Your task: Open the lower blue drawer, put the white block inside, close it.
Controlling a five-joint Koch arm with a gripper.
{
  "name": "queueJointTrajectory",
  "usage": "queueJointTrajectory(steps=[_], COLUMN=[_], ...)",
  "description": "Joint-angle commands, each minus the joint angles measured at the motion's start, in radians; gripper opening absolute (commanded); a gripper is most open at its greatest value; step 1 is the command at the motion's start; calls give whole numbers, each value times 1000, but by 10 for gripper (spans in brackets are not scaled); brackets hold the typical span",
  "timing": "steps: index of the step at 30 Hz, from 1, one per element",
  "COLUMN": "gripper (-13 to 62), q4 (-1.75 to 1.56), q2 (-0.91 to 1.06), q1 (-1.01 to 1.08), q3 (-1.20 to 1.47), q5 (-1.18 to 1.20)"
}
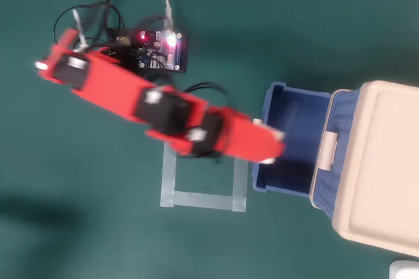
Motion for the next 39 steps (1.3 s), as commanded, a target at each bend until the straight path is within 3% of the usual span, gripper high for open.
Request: queueJointTrajectory(steps=[1,4,8,11,15,20,23,27,30,39], gripper=[-76,-56,252,322,333,333,334,334,335,335], q4=[-71,-58,-49,-26,61,503,661,604,508,43], q2=[-87,-210,-232,-222,-127,41,44,2,-114,-422], q1=[-25,-37,-44,-46,-46,-38,-35,-20,12,-25], q3=[-107,-259,-279,-287,-293,-268,-189,31,49,-321], q5=[63,64,71,77,86,77,52,-25,-34,-25])
